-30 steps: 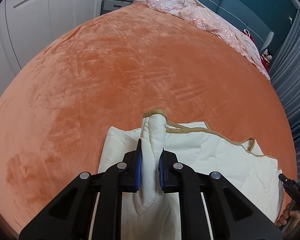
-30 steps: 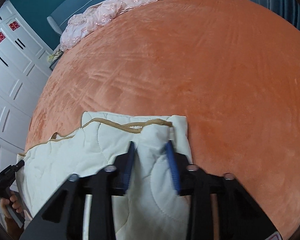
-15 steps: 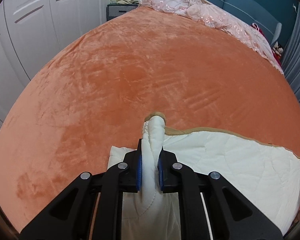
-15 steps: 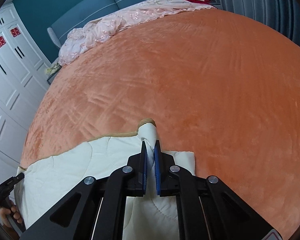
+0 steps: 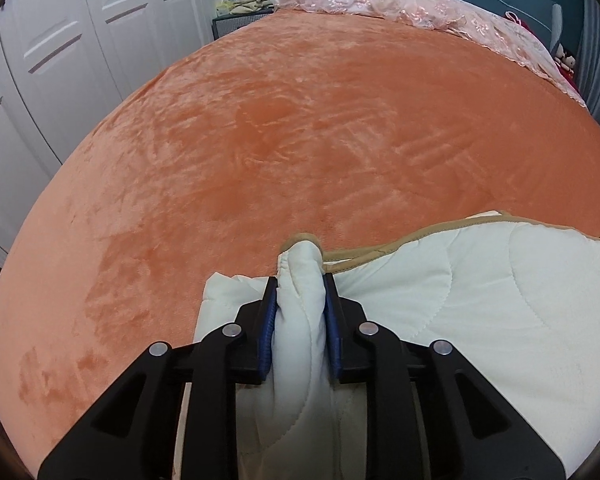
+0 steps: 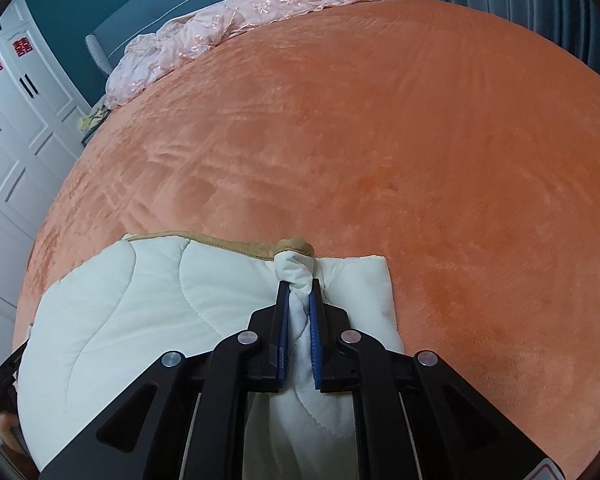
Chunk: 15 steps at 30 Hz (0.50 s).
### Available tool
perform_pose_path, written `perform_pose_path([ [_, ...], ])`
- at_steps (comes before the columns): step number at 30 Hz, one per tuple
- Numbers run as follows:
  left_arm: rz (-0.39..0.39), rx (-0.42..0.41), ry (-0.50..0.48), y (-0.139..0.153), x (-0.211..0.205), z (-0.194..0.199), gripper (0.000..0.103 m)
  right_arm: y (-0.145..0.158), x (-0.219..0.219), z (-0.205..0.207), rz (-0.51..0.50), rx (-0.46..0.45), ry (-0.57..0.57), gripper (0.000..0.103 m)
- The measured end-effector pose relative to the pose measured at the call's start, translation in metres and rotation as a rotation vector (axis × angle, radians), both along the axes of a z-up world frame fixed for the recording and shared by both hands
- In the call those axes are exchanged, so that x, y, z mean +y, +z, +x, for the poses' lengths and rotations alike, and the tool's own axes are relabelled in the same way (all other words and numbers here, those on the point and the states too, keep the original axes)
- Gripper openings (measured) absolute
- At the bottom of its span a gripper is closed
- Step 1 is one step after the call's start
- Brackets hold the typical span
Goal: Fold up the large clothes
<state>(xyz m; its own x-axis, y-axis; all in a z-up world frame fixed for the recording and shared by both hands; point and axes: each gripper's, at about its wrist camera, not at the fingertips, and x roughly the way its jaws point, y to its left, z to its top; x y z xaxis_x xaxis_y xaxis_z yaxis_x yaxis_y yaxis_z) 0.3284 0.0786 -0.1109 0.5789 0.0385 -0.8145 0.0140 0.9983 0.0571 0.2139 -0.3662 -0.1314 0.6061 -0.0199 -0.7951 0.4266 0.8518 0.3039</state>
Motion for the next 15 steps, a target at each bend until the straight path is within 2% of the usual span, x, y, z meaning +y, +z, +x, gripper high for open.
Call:
perform_pose_path([
  [6, -0.032, -0.027, 0.011, -0.004, 0.004, -0.001, 0.023, -0.007, 0.001, -0.001, 0.003, -0.033, -0.007, 0.007],
  [10, -0.023, -0.034, 0.024, -0.004, 0.004, -0.001, 0.027, -0.007, -0.001, -0.002, 0.012, -0.046, -0.011, 0.007],
  [12, -0.031, -0.028, 0.049, 0.001, 0.009, -0.001, 0.041, -0.005, -0.007, -0.003, 0.047, -0.049, -0.011, 0.008],
  [14, -0.085, -0.011, 0.068, 0.012, 0.023, -0.002, 0.045, 0.003, -0.017, -0.007, 0.079, -0.046, -0.030, 0.010],
  [15, -0.122, -0.006, 0.073, 0.019, 0.032, -0.003, 0.048, 0.011, -0.022, -0.011, 0.084, -0.049, -0.051, 0.015],
])
